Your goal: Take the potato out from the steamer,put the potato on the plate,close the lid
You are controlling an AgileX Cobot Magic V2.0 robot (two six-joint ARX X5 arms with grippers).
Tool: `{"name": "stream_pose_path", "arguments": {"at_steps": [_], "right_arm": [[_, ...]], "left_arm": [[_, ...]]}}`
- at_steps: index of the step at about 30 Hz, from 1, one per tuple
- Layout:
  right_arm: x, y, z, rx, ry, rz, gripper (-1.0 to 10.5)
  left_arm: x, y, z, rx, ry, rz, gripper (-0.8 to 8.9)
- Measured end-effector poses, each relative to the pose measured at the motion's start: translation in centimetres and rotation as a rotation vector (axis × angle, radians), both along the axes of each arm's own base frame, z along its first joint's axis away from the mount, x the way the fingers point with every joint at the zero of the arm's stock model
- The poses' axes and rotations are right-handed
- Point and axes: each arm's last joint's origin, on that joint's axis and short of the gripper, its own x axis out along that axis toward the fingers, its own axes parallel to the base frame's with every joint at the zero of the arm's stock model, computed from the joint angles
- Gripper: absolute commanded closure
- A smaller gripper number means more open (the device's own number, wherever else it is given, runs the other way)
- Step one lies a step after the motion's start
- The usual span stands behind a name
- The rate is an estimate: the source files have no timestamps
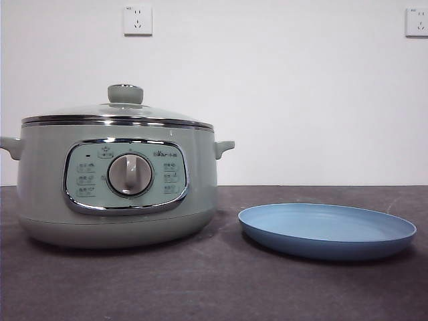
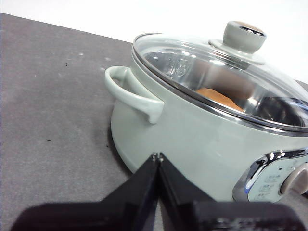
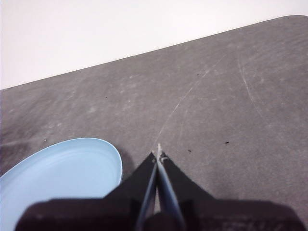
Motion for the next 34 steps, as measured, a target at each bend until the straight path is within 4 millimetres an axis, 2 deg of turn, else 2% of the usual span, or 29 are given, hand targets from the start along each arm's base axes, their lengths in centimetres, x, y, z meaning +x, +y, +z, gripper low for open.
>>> {"name": "stream_pose_path", "arguments": {"at_steps": [11, 18, 20, 23, 28, 34], "right_arm": [[0.0, 0.0, 0.1, 0.003, -0.011, 0.001, 9.5], [0.1, 0.0, 2.0, 0.137, -0.175, 0.0, 9.5], [-0.2, 0.0, 3.5, 0.185, -0.253, 0.005, 9.6], [-1.0, 0.1, 6.8, 0.227, -0.382, 0.021, 9.6], [-2.2, 0.2, 13.5, 0.238, -0.494, 0.041, 9.6], [-1.9, 0.7, 22.2, 0.148, -0.516, 0.218, 9.6]], "left_arm": [[0.1, 0.0, 0.4, -0.005, -0.045, 0.0, 8.16], [0.0, 0.0, 2.1, -0.054, -0.168, 0.003, 8.19], [-0.2, 0.0, 3.3, -0.076, -0.195, 0.003, 8.19], [-1.0, 0.1, 6.5, -0.104, -0.274, 0.011, 8.19], [-2.2, 0.4, 12.6, -0.122, -0.36, 0.048, 8.19], [-1.5, 0.2, 19.7, -0.039, -0.368, 0.009, 8.19]]}}
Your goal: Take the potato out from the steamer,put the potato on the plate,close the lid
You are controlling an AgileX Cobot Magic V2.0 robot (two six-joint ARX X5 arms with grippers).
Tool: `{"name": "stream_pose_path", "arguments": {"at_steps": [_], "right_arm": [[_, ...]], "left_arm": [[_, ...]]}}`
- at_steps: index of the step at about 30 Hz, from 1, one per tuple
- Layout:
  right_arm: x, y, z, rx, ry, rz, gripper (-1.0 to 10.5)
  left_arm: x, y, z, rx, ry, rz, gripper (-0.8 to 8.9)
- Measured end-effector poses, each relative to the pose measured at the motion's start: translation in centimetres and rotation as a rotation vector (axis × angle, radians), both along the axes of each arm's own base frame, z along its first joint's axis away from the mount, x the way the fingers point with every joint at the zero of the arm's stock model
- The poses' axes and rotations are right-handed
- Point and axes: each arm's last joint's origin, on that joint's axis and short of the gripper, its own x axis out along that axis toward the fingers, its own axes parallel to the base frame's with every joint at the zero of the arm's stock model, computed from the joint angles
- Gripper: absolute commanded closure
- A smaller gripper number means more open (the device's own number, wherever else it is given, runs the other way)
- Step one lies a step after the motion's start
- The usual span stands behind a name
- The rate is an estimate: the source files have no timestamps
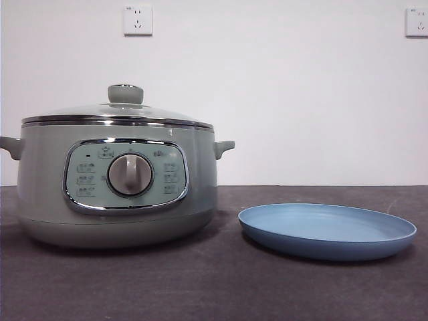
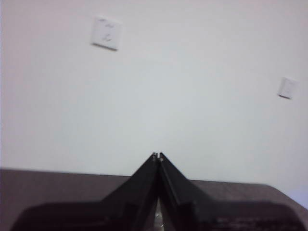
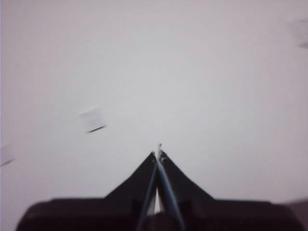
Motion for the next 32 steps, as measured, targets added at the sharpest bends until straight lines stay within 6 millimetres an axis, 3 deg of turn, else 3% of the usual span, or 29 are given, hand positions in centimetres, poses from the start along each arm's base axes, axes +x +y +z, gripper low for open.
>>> {"name": "stream_pose_path", "arguments": {"at_steps": [7, 12, 15, 16, 19, 21, 26, 32], "right_arm": [[3.1, 0.5, 7.9, -0.208, 0.028, 0.269, 9.6], [6.4, 0.8, 10.6, -0.315, 0.076, 0.467, 9.5], [8.7, 1.2, 10.7, -0.353, 0.139, 0.581, 9.2], [9.5, 1.3, 10.5, -0.36, 0.166, 0.604, 8.6], [11.6, 1.8, 9.1, -0.368, 0.27, 0.657, 5.3], [12.7, 2.2, 8.1, -0.362, 0.336, 0.686, 4.1], [13.9, 2.7, 6.7, -0.367, 0.445, 0.622, 4.1], [13.9, 3.7, 6.6, -0.392, 0.452, 0.59, 4.1]], "left_arm": [[2.9, -0.8, 7.0, 0.161, 0.103, -0.14, 8.19], [5.8, -1.5, 9.7, 0.241, 0.245, -0.285, 8.18], [7.8, -1.9, 10.1, 0.26, 0.35, -0.364, 8.04], [8.5, -2.0, 9.9, 0.261, 0.384, -0.376, 7.7], [10.6, -2.3, 8.9, 0.259, 0.485, -0.39, 4.9], [11.5, -2.4, 8.3, 0.256, 0.527, -0.395, 3.58], [12.6, -2.9, 7.5, 0.258, 0.573, -0.415, 3.6], [14.7, -4.5, 6.0, 0.298, 0.647, -0.391, 3.6]]}}
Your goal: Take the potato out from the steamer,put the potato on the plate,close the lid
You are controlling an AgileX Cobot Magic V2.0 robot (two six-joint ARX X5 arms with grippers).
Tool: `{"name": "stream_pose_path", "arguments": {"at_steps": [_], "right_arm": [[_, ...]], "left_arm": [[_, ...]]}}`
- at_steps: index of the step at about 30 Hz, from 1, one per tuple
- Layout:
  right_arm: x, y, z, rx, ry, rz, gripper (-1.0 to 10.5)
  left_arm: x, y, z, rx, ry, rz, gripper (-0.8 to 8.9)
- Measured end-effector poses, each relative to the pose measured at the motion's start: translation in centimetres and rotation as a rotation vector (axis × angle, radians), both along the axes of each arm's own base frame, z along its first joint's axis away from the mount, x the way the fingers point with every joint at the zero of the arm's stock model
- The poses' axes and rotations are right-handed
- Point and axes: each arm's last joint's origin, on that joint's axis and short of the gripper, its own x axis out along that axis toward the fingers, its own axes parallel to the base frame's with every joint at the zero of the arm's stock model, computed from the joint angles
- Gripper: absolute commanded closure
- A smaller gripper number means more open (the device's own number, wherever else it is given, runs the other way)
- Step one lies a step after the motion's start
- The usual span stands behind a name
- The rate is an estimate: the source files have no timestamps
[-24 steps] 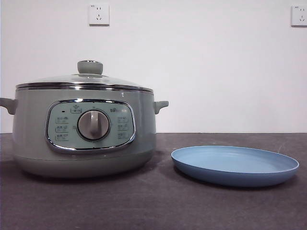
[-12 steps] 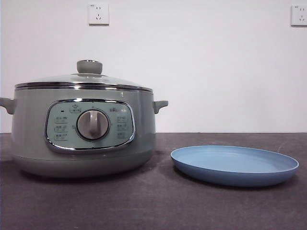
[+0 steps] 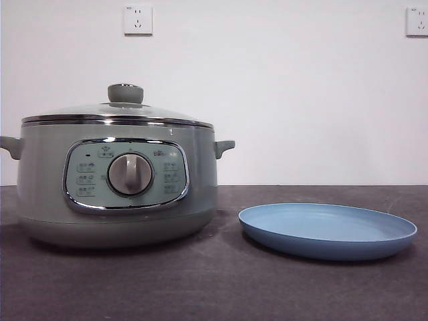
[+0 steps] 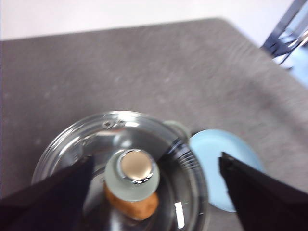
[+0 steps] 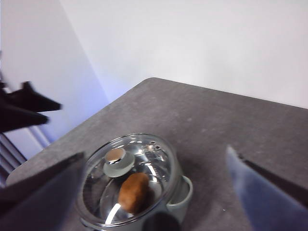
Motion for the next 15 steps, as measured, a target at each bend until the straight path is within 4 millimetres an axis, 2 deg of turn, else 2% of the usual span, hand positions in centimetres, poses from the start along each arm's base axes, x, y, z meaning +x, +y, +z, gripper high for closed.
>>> {"name": "stream_pose_path", "arguments": {"at_steps": [15], "right_arm": [[-0.3, 0.1, -0.6, -0.014, 0.071, 0.007, 4.1]], "left_arm": [[5.9, -6.1, -7.0, 0.235, 0.206, -0.003, 3.6]]}}
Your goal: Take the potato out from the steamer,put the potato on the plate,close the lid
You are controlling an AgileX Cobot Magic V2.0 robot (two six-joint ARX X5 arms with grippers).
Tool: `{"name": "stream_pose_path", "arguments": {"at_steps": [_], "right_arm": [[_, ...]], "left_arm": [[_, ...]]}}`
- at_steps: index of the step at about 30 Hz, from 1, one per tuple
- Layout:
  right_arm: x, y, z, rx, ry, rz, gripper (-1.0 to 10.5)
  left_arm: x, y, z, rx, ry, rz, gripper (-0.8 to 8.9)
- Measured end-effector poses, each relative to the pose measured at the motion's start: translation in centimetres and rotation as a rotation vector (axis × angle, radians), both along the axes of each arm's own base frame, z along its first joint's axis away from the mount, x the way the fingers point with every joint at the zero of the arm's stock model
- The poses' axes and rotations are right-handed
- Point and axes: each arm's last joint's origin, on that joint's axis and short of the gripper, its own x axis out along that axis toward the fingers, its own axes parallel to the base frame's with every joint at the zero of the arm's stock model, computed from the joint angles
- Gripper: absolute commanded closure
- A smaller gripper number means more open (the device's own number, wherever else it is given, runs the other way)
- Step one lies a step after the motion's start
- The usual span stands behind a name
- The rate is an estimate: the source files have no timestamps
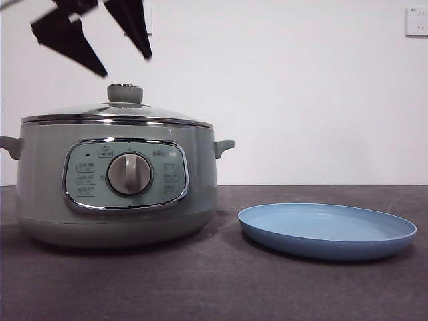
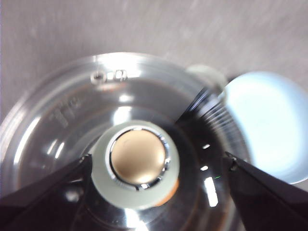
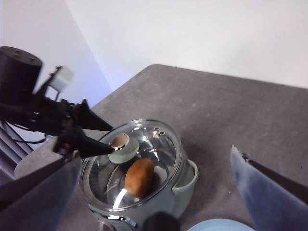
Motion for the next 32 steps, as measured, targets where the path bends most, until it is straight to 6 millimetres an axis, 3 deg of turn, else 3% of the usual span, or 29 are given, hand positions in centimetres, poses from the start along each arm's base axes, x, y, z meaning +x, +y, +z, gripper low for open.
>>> {"name": "stream_pose_path", "arguments": {"at_steps": [6, 12, 13, 17, 32], "right_arm": [[-0.1, 0.0, -0.1, -0.003, 0.015, 0.001, 4.1], [-0.1, 0.0, -0.1, -0.003, 0.016, 0.001, 4.1], [-0.1, 0.0, -0.2, -0.003, 0.017, 0.001, 4.1], [-0.1, 0.0, -0.1, -0.003, 0.016, 0.001, 4.1], [-0.1, 0.0, -0.3, -0.001, 0.035, 0.008, 4.1]], "left_arm": [[1.5, -0.7, -2.2, 0.071, 0.047, 0.024, 3.61], [2.0, -0.8, -2.6, 0.098, 0.032, 0.051, 4.07], [2.0, -0.8, -2.5, 0.097, 0.029, 0.051, 4.62], [2.0, -0.8, -2.5, 0.099, 0.027, 0.041, 8.34], [2.2, -1.1, -1.7, 0.107, 0.003, 0.01, 8.22]]}}
